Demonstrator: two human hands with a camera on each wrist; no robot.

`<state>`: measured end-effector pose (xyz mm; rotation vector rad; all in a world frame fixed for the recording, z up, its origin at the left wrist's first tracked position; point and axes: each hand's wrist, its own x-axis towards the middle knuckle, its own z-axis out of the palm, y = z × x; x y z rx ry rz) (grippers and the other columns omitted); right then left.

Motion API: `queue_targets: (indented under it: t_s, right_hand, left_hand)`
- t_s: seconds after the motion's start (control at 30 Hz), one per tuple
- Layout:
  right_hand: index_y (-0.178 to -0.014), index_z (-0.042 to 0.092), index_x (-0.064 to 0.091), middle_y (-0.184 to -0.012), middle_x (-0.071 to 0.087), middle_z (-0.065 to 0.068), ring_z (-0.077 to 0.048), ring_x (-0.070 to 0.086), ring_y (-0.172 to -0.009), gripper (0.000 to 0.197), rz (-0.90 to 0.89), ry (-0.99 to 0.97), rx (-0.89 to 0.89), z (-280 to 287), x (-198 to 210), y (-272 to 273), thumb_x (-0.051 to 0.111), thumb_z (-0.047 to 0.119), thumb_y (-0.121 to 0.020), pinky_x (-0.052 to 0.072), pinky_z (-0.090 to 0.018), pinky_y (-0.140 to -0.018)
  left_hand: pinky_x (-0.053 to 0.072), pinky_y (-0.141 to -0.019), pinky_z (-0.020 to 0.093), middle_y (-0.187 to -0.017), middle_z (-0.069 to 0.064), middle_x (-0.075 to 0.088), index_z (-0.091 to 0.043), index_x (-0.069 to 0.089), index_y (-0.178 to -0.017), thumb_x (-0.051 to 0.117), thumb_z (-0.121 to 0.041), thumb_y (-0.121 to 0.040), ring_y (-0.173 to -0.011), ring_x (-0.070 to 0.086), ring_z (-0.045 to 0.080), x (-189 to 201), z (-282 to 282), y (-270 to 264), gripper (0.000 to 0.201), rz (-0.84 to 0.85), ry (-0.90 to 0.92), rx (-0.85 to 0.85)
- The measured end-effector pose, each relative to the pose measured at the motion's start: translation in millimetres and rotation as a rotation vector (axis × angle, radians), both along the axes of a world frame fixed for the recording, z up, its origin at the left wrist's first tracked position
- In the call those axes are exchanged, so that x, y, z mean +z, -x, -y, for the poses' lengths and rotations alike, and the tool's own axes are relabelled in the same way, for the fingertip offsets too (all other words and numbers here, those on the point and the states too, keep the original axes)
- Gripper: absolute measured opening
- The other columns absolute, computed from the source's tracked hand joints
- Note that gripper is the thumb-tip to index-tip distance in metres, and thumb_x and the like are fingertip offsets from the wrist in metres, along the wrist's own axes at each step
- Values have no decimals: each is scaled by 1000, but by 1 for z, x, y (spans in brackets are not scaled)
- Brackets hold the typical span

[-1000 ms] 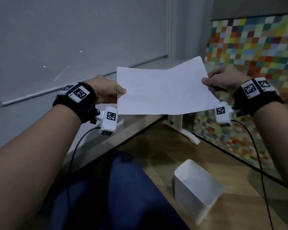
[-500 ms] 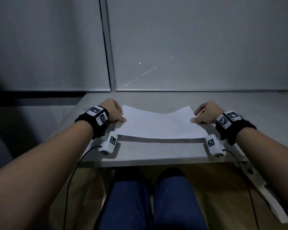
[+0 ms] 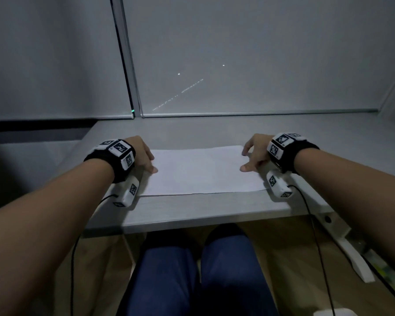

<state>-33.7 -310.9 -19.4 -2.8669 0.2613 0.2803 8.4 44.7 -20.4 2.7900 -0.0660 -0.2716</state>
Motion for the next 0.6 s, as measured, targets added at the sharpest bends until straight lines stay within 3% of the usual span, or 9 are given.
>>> queue_targets:
  t_s: [0.17,0.4,0.47,0.53,0.6]
  right_hand:
    - [-130,17,72,-116,71,-3,-21,62,-95,68,26,-7,2,-8,-7,-9,95,44,-73,44,-25,-82]
    - [-132,21,72,-104,65,1,-23,61,-97,70,43,-29,18,-5,-9,-12,95,46,-71,44,-27,-86]
    - [-131,19,71,-92,65,5,-23,63,-96,71,47,-39,30,-6,-10,-13,95,47,-71,45,-28,-85]
    - [-133,13,67,-81,60,11,-21,64,-89,71,95,-75,33,-10,2,-11,93,46,-75,47,-27,-80]
    - [-126,13,69,-81,68,5,-16,66,-72,59,155,-130,55,-12,16,-4,87,48,-82,47,-24,-61]
  left_hand:
    - [50,-79,28,-96,3,70,-18,78,-125,95,-32,-75,-91,67,25,-1,-5,-5,55,-21,-27,3]
    - [51,-75,29,-99,4,71,-16,78,-123,95,-30,-75,-89,67,25,0,-9,-4,53,-26,-15,-5]
    - [54,-77,31,-98,5,73,-15,79,-121,95,-35,-74,-91,69,27,-1,-10,-5,53,-31,-13,-1]
    - [58,-82,34,-97,6,76,-13,78,-118,92,-41,-77,-94,72,28,10,-14,-5,51,43,20,30]
    - [60,-83,33,-86,5,77,-12,78,-106,85,-43,-85,-85,74,25,23,-15,1,37,180,98,13]
